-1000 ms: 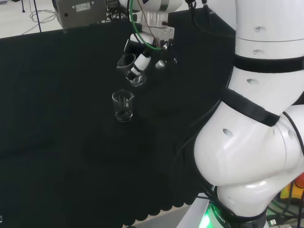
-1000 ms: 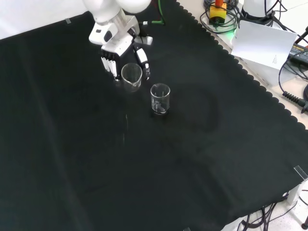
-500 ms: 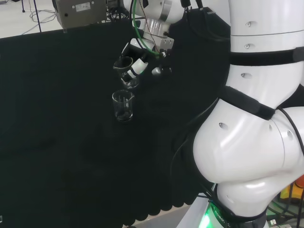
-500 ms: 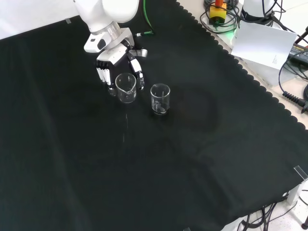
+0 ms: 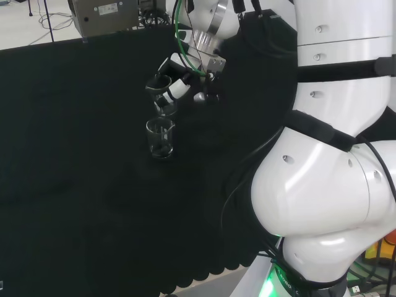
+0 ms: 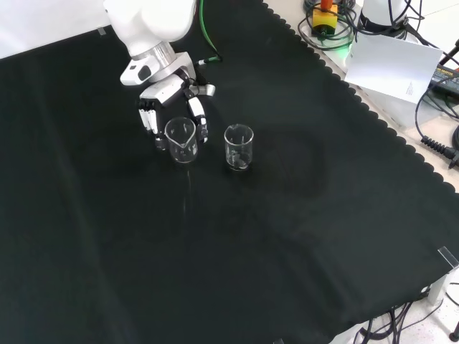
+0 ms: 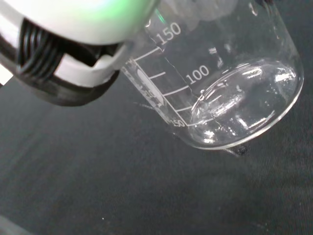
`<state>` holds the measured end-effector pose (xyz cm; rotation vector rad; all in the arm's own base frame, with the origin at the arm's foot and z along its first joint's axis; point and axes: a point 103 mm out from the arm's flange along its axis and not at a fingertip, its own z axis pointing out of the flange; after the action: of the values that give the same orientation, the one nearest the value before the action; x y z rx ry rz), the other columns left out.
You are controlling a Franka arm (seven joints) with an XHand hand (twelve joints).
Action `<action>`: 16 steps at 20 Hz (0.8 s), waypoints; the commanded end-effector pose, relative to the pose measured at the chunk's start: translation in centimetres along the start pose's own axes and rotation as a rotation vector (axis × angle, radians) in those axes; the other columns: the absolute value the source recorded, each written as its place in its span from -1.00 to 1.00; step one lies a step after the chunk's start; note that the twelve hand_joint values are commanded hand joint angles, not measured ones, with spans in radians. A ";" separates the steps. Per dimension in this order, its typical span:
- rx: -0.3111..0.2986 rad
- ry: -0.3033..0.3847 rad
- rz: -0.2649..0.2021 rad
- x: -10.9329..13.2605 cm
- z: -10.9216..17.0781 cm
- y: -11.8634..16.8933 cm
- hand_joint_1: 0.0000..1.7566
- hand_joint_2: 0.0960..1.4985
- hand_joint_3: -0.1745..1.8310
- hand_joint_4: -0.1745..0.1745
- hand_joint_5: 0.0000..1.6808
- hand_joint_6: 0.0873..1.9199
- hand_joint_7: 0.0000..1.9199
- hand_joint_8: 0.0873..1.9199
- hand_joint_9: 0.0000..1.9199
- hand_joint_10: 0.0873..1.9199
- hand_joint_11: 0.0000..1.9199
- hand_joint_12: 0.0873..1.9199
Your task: Place the beaker back on the table.
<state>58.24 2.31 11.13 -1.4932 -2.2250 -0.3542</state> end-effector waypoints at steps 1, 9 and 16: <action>-0.015 0.000 0.009 -0.7 0.9 0.3 0.48 -0.26 -0.19 0.15 0.62 -0.61 0.69 -1.00 0.66 -1.00 0.31 -0.27; -0.034 0.010 0.021 -1.4 1.7 0.4 0.48 -0.26 -0.19 0.18 0.62 -0.61 0.69 -1.00 0.65 -1.00 0.31 -0.27; -0.051 0.034 0.040 -2.0 2.1 0.2 0.48 -0.26 -0.19 0.23 0.63 -0.63 0.69 -1.00 0.64 -1.00 0.30 -0.27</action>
<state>58.69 1.91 8.69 -1.5350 -2.1876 -0.4033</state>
